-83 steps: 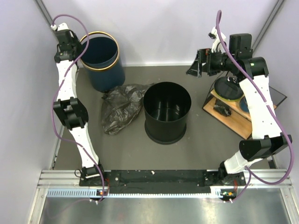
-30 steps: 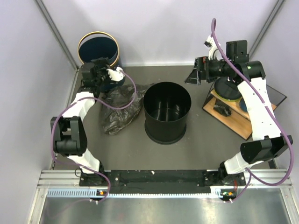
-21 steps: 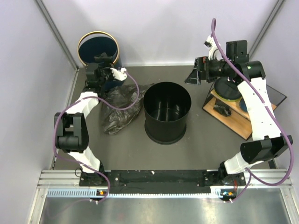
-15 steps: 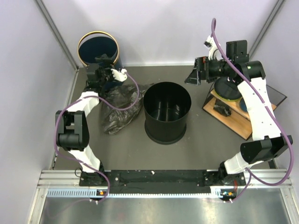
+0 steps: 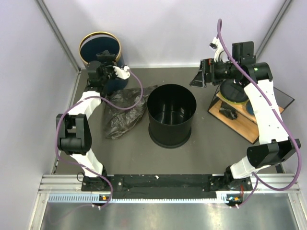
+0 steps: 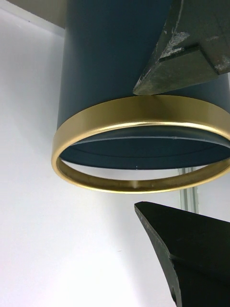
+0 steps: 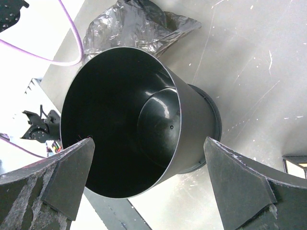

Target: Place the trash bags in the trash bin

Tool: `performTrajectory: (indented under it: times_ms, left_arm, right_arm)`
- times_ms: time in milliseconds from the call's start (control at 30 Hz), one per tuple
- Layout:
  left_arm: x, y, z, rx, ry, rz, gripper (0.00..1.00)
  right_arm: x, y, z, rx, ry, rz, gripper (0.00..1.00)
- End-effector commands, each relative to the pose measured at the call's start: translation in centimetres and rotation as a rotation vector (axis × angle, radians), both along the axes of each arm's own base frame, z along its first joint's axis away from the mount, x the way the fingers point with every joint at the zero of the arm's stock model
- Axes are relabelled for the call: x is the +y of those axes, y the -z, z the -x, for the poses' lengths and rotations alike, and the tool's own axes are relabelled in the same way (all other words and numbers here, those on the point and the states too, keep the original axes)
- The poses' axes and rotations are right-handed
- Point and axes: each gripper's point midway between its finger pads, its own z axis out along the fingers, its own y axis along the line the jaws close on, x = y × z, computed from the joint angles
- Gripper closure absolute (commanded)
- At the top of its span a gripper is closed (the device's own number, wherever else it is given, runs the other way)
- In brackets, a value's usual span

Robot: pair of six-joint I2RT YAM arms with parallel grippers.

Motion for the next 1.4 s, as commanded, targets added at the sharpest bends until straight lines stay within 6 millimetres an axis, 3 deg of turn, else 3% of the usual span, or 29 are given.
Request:
performTrajectory:
  times_ms: [0, 533, 700, 767, 800, 833, 1000, 1033, 1133, 1233, 1300, 1367]
  left_arm:
    - [0.4, -6.2, 0.6, -0.136, -0.007, 0.009, 0.02]
    - [0.3, -10.0, 0.8, -0.178, -0.002, 0.040, 0.02]
    - [0.3, -10.0, 1.1, -0.168, 0.001, 0.038, 0.02]
    - [0.0, -10.4, 1.6, -0.154, 0.017, 0.065, 0.02]
    - [-0.6, -9.6, 2.0, -0.100, 0.044, 0.079, 0.02]
    - [-1.0, -10.4, 2.4, -0.084, 0.060, 0.130, 0.02]
    - [-3.2, -12.0, 6.3, 0.121, 0.158, 0.292, 0.02]
    - [-4.1, -11.4, 7.8, 0.213, 0.195, 0.321, 0.03]
    - [-5.3, -12.6, 11.8, 0.305, 0.239, 0.396, 0.03]
    - [-5.4, -10.7, 15.5, 0.473, 0.212, 0.496, 0.04]
    - [-5.9, -6.2, 19.1, 0.680, 0.212, 0.519, 0.04]
    - [-6.1, -4.2, 22.4, 0.750, 0.226, 0.505, 0.02]
  right_arm:
    - [0.3, -1.4, -0.1, -0.037, -0.019, -0.023, 0.01]
    - [0.3, -1.2, 0.2, -0.036, -0.036, -0.024, 0.01]
    - [0.2, -1.1, 0.2, -0.036, -0.039, -0.024, 0.01]
    - [0.2, -1.1, 0.2, -0.035, -0.041, -0.026, 0.01]
    - [0.3, -1.1, 0.2, -0.037, -0.045, -0.026, 0.01]
    - [0.3, -1.2, 0.3, -0.039, -0.051, -0.029, 0.01]
    - [0.3, -0.9, 0.3, -0.057, -0.073, -0.015, 0.01]
    - [0.3, -0.9, 0.3, -0.059, -0.074, -0.014, 0.01]
    - [0.3, -1.2, 0.0, -0.078, -0.083, -0.011, 0.01]
    - [0.4, -1.5, -0.2, -0.092, -0.095, -0.012, 0.01]
    - [0.5, -1.7, -0.2, -0.101, -0.104, -0.015, 0.01]
    - [0.6, -1.6, -0.3, -0.101, -0.109, -0.016, 0.01]
